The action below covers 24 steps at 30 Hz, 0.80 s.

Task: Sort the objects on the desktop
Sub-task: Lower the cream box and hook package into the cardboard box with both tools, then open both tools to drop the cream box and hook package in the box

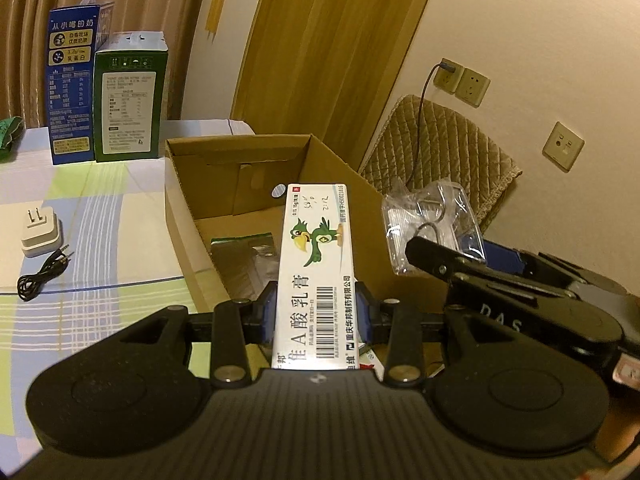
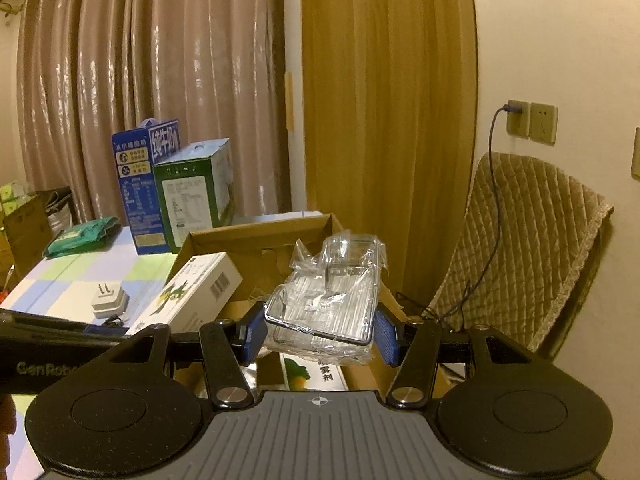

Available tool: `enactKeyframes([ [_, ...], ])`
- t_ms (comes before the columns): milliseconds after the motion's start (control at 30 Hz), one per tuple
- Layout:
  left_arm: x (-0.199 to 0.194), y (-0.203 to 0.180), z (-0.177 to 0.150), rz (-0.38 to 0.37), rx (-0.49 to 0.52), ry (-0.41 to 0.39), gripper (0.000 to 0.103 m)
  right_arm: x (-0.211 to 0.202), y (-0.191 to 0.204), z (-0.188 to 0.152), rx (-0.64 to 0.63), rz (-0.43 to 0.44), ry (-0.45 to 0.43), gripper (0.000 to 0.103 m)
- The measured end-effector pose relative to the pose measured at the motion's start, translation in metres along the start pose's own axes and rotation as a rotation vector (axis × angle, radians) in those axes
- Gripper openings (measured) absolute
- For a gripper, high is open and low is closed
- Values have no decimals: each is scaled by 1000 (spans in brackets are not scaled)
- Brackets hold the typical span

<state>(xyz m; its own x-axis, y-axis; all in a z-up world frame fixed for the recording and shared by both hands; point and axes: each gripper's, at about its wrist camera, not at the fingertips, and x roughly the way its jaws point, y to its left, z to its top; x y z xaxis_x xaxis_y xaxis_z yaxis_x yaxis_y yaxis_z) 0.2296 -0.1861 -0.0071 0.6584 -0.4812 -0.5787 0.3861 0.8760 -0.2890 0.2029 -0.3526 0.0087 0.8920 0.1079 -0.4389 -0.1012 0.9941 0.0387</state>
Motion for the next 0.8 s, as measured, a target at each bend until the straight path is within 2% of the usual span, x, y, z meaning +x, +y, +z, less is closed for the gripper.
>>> enactKeyframes([
  [200, 8, 6, 3, -24, -48, -4, 33, 3, 0, -1, -1, -2, 10, 52],
  [267, 5, 9, 3, -22, -66, -25, 37, 3, 0, -1, -1, -1, 11, 52],
  [567, -5, 22, 3, 7, -81, -38, 37, 4, 2, -2, -6, 10, 19, 52],
  [667, -8, 25, 3, 14, -85, -48, 37, 5, 2, -3, 2, 44, 24, 53],
  [733, -10, 26, 3, 20, -86, -53, 37, 6, 3, -4, 5, 67, 24, 60],
  [767, -11, 26, 3, 24, -85, -54, 37, 5, 3, -4, 4, 62, 13, 69],
  [800, -12, 27, 2, 28, -84, -53, 38, 3, 3, -4, 6, 59, -3, 71],
])
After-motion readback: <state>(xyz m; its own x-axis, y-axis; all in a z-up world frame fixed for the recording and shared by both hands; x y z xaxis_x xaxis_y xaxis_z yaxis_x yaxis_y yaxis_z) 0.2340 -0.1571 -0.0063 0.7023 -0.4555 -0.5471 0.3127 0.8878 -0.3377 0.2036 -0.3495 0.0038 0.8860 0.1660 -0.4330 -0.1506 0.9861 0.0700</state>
